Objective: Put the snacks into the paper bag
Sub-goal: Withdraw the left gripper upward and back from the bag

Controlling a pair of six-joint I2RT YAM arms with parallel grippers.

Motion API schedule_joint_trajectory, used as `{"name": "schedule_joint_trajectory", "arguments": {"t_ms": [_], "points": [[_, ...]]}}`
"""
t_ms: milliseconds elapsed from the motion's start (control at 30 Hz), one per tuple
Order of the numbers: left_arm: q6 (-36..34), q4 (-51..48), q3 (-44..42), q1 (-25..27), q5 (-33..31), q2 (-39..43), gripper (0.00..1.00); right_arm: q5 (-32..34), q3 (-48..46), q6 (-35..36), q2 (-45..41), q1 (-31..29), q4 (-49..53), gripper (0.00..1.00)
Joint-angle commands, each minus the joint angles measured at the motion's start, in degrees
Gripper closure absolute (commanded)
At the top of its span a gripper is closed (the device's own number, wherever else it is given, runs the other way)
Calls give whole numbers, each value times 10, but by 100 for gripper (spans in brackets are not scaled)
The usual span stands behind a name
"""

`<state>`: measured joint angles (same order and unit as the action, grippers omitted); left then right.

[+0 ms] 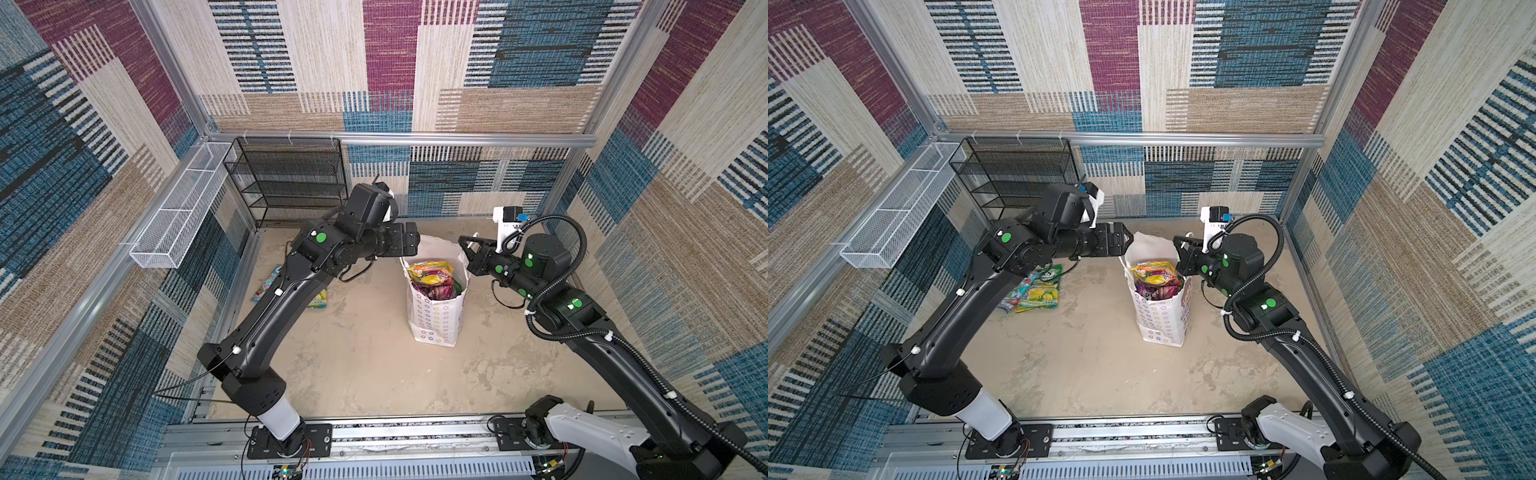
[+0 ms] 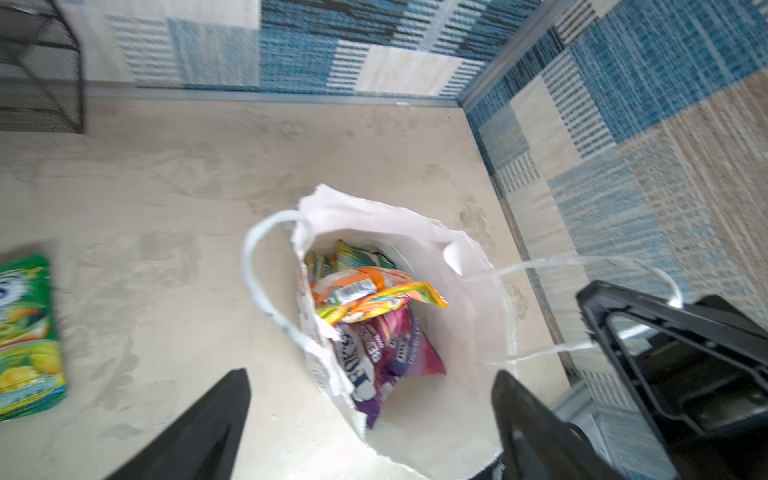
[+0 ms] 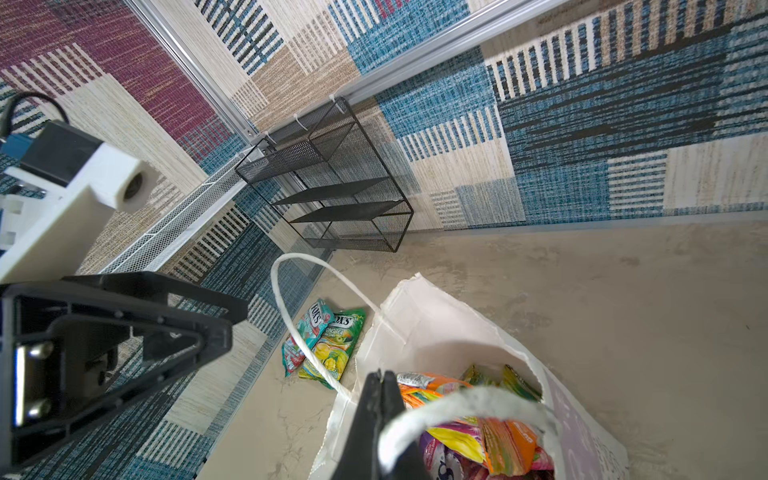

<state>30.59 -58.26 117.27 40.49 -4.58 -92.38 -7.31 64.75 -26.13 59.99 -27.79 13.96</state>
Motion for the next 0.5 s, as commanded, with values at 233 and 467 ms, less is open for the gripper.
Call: {"name": "schedule_joint_trajectory", "arguments": {"t_ms": [233,467], "points": [[24,79,-98,-91,105,6,7,-4,3,0,4,-1,-9,99],[35,89,-66,-103,143,-48,40,7,7,3,5,-1,-6,98]]}}
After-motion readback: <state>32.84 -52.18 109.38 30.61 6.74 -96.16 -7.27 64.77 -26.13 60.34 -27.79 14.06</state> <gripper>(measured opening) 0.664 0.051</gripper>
